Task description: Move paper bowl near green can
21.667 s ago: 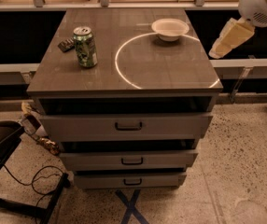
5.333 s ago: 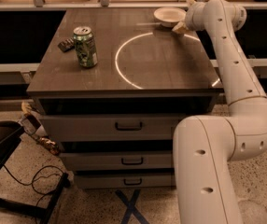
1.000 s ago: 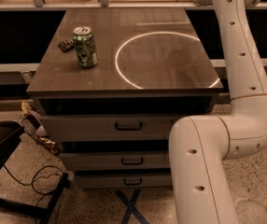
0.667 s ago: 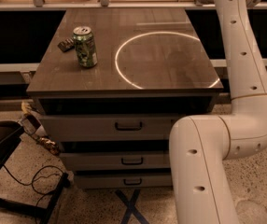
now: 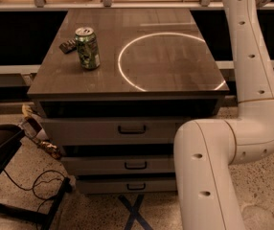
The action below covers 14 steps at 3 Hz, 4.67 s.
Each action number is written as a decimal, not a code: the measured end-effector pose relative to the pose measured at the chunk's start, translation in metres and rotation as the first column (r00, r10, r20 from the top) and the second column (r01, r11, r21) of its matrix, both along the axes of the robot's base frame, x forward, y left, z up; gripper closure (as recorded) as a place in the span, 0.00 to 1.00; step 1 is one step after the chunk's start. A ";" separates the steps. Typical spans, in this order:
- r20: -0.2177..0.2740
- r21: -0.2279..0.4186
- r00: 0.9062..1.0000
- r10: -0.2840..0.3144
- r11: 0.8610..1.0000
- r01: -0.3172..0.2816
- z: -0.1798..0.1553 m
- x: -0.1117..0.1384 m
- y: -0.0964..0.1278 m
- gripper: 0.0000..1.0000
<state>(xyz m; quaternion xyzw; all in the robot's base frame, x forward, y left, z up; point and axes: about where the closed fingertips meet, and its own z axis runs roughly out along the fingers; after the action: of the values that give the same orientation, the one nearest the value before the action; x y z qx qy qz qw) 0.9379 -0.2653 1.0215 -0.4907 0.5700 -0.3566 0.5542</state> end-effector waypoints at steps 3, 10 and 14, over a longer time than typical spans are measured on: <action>-0.004 -0.035 1.000 0.005 0.999 -0.005 0.006 -0.006 -0.001 1.00; -0.244 -0.268 0.968 -0.055 0.963 -0.013 0.020 -0.081 0.000 1.00; -0.345 -0.395 0.930 -0.122 0.918 -0.026 0.061 -0.122 0.009 1.00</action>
Offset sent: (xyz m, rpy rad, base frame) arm -0.0011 -0.0023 0.0089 -0.0112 -0.0302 -0.0006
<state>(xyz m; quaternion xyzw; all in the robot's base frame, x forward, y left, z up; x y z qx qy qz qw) 0.8163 -0.2568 1.0822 -0.6347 0.5914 -0.3805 0.3204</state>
